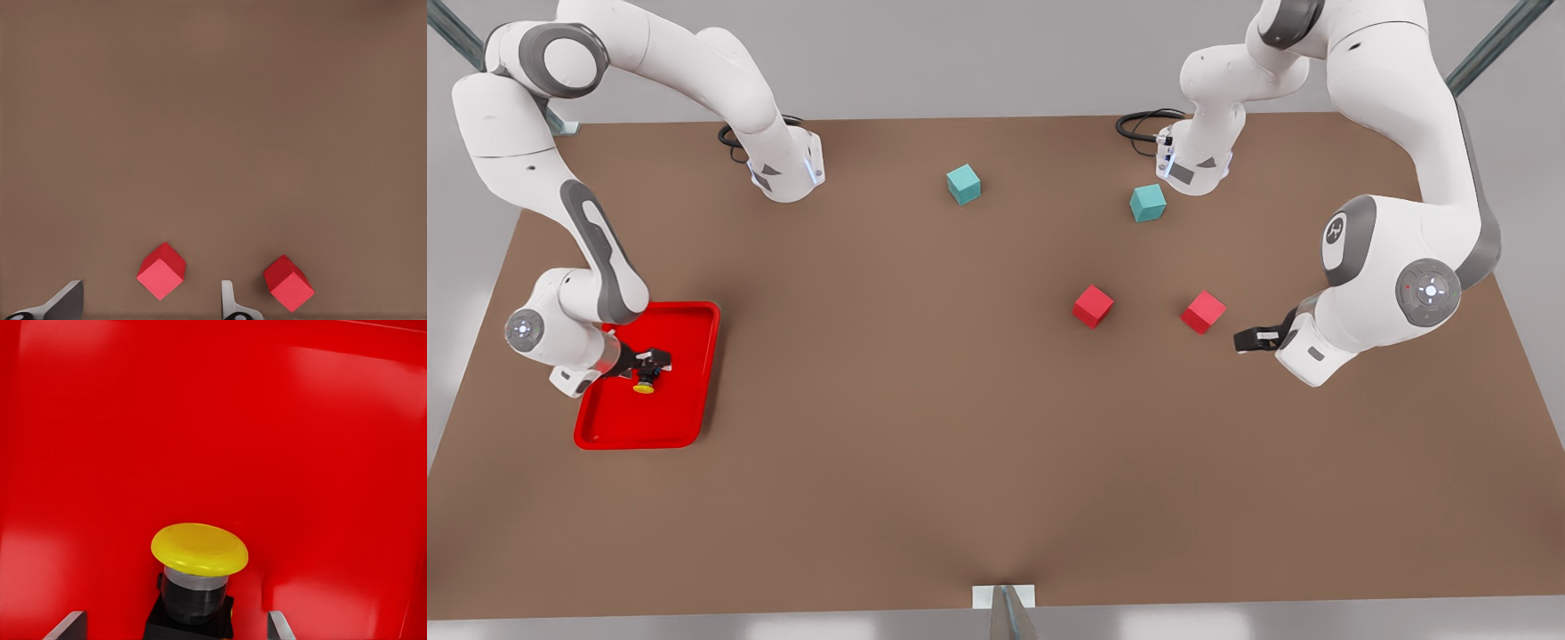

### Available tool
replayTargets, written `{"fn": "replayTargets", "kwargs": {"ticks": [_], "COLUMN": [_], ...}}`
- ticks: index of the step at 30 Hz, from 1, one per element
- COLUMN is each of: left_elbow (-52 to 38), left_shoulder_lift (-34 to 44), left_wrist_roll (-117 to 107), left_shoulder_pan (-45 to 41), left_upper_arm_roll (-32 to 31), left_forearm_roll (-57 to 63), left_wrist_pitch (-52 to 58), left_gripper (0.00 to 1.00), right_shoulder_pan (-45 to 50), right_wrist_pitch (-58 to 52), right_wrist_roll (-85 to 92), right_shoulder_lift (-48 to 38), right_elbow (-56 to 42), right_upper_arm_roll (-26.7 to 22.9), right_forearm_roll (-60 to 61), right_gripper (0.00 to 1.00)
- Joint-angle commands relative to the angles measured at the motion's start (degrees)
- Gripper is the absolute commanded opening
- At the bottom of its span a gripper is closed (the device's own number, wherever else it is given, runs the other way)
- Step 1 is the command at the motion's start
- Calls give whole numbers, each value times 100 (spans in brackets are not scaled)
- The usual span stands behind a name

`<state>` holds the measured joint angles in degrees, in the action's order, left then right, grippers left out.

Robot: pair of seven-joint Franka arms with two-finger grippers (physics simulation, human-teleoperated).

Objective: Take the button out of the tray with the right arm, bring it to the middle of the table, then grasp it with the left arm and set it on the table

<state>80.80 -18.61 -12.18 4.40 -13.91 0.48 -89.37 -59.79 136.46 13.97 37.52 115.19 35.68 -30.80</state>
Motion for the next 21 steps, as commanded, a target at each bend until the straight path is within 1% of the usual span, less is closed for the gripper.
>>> {"fn": "replayTargets", "kwargs": {"ticks": [1,2,4,6,10,12,16,18,21], "left_elbow": [-3,-3,-3,-3,-3,-3,-3,6,6], "left_shoulder_lift": [7,7,16,16,16,16,16,16,16], "left_wrist_roll": [-22,-22,-22,-22,-22,-22,-22,-22,-22], "left_shoulder_pan": [-1,-1,-1,-1,-1,-1,-1,-1,-1], "left_upper_arm_roll": [3,3,3,3,3,3,-6,-6,3], "left_forearm_roll": [4,4,4,4,4,4,4,4,4], "left_wrist_pitch": [8,8,16,16,16,16,16,16,25], "left_gripper": [100,100,100,100,100,100,100,100,100], "right_shoulder_pan": [-6,-6,-32,-33,-41,-50,-77,-76,-59], "right_wrist_pitch": [109,101,92,83,83,83,83,83,92], "right_wrist_roll": [-447,-447,-439,-439,-439,-430,-430,-430,-439], "right_shoulder_lift": [0,0,-26,-52,-44,-44,-44,-35,-44], "right_elbow": [12,21,12,21,21,21,21,21,21], "right_upper_arm_roll": [1,1,1,1,1,1,1,1,1], "right_forearm_roll": [-14,-31,-31,-40,-40,-40,-40,-40,-40], "right_gripper": [100,100,85,80,78,69,65,57,55]}}
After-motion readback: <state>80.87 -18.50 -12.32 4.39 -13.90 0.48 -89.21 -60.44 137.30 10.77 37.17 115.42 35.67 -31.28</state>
